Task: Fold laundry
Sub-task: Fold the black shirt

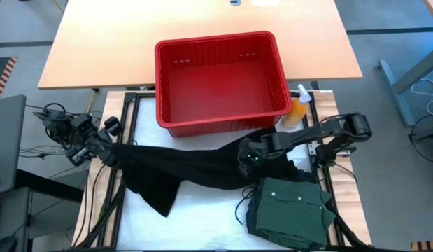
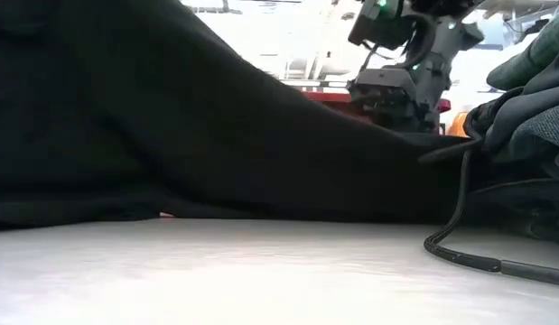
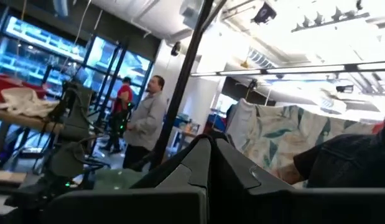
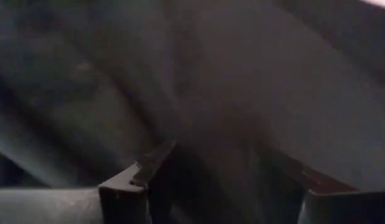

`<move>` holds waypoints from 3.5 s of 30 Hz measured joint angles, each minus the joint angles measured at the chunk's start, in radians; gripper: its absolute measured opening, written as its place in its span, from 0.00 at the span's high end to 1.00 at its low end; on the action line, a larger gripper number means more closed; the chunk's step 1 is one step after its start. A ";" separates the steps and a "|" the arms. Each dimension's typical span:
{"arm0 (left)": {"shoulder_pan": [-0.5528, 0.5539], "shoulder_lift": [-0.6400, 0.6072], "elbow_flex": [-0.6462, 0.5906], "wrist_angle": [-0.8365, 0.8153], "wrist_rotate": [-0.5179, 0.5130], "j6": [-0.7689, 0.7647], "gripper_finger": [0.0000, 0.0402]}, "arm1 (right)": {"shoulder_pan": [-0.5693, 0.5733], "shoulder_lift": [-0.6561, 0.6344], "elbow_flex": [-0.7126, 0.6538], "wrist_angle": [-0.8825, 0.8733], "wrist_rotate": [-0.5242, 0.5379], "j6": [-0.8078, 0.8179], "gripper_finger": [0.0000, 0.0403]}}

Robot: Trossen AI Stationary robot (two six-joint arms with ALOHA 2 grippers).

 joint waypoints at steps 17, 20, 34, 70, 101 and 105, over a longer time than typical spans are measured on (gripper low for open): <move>0.000 0.000 0.000 -0.097 -0.105 -0.115 1.00 | 0.106 0.007 -0.123 -0.001 0.130 0.096 0.46; 0.000 0.000 0.000 -0.097 -0.147 -0.137 1.00 | 0.136 0.007 -0.166 0.062 0.177 0.165 0.50; 0.000 0.001 0.030 0.109 -0.449 -0.035 1.00 | 0.150 -0.145 -0.093 -0.034 0.294 0.069 0.96; 0.000 0.000 -0.149 -0.100 -0.121 -0.299 1.00 | 0.189 -0.313 -0.071 -0.241 0.238 0.210 0.50; 0.000 0.000 -0.172 0.084 -0.298 -0.350 1.00 | 0.256 -0.174 -0.035 -0.187 0.287 -0.049 0.95; 0.000 0.000 -0.172 0.246 -0.295 -0.239 1.00 | 0.274 -0.259 0.002 -0.321 0.332 -0.042 0.96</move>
